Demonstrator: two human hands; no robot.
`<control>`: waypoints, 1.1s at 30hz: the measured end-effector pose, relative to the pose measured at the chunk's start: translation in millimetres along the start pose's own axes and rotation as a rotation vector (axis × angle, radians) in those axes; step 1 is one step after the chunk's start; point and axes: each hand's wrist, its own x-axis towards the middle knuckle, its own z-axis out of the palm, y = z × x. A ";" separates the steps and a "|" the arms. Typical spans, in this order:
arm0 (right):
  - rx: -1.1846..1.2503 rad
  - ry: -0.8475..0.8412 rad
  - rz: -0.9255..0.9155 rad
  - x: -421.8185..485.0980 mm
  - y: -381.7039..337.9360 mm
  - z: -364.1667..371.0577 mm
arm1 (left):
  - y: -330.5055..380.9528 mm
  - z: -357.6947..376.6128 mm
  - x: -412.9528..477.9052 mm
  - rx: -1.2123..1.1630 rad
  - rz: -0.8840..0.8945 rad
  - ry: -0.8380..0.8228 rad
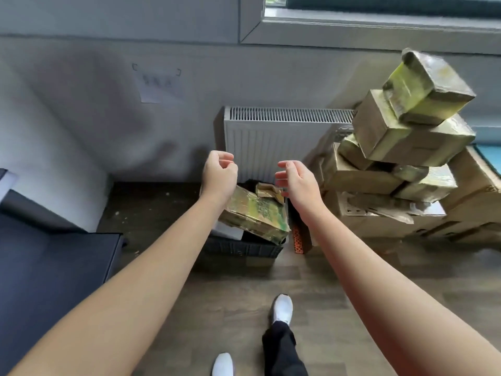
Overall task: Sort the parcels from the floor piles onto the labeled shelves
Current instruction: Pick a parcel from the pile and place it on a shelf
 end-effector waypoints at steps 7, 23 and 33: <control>-0.065 -0.089 0.114 146.7 94.1 5.7 | -62.8 87.4 107.7 0.120 -0.177 0.056; -0.212 -0.138 0.267 351.8 310.1 75.1 | -271.7 231.4 293.1 0.292 -0.401 -0.161; -0.418 -0.010 0.250 423.5 428.2 105.3 | -367.0 310.2 363.9 0.399 -0.415 -0.355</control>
